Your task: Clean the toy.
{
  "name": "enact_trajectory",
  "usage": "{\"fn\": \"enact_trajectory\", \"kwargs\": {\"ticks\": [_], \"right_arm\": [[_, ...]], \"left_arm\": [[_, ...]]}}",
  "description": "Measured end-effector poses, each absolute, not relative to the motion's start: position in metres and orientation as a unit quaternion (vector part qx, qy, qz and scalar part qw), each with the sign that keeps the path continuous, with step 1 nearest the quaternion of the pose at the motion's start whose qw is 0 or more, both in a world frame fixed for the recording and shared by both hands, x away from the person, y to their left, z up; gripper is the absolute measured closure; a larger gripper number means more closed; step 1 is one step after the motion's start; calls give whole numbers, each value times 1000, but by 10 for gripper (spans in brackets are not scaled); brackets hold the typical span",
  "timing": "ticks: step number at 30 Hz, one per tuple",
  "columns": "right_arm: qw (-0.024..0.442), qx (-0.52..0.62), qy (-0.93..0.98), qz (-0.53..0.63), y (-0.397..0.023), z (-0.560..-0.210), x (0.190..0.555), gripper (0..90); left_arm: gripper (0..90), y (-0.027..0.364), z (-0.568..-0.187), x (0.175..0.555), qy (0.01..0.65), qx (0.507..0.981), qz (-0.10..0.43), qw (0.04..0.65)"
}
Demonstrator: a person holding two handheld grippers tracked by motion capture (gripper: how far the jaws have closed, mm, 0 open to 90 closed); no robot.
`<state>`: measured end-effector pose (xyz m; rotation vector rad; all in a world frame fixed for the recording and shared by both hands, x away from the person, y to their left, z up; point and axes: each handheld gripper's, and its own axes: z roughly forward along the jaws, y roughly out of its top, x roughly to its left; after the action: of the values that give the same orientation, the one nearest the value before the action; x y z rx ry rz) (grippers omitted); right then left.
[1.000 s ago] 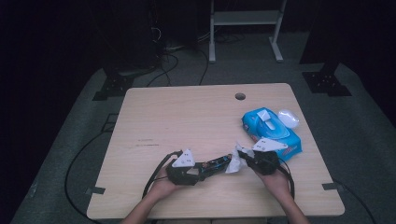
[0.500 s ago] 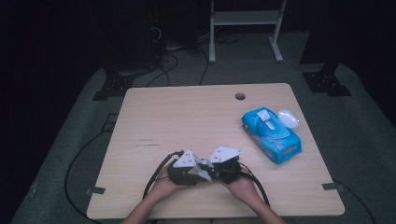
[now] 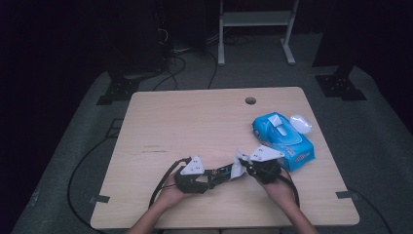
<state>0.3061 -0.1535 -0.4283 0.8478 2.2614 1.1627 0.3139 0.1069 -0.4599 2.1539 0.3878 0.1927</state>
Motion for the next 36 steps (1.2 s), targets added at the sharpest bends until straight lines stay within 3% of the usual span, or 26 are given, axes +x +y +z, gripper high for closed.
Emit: {"fn": "enact_trajectory", "kwargs": {"ticks": [5,12,18,21,25,27,30,36], "right_arm": [[226,276,833,423,-139,-426,302,818],[223,358,805,418,-185,-433,316,818],[198,316,809,453,-157,-427,310,819],[207,289,824,440,-143,-426,308,818],[223,313,819,425,-157,-429,316,816],[200,326,813,438,-165,-430,319,816],[214,317,818,429,-160,-430,316,816],[191,320,819,436,-150,-427,316,818]], "left_arm": [[584,109,-459,313,153,875,86,451],[584,112,-459,316,155,874,86,452],[584,113,-459,318,156,874,81,453],[584,113,-459,318,151,876,85,450],[583,116,-458,320,151,876,82,451],[580,116,-457,322,155,875,82,452],[579,119,-457,326,164,873,78,452],[576,120,-458,329,171,869,76,458]]}}
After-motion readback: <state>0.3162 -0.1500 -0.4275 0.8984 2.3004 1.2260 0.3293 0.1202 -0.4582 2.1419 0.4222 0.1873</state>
